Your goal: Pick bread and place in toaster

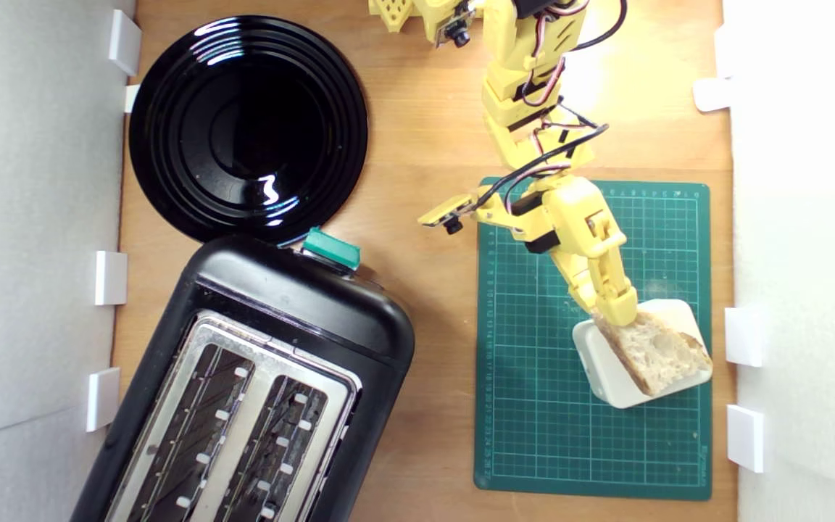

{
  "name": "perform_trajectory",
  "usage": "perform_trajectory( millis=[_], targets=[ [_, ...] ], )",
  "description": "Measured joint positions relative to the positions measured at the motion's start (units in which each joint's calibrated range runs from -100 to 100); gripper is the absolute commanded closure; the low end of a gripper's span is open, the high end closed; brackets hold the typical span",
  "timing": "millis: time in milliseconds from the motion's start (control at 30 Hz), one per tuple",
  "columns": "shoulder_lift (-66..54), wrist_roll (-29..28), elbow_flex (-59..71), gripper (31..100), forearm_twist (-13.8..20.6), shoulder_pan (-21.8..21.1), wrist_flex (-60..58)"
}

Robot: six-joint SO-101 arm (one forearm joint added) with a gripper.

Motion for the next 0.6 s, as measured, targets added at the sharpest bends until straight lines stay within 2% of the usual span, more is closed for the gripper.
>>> perform_trajectory(
  millis=[200, 600],
  targets=[
    [-1.93, 0.0, 0.09, 77.0, 0.09, 0.0, 0.42],
    [-20.08, 0.0, 0.09, 77.0, 0.53, 1.19, 14.83]
  ],
)
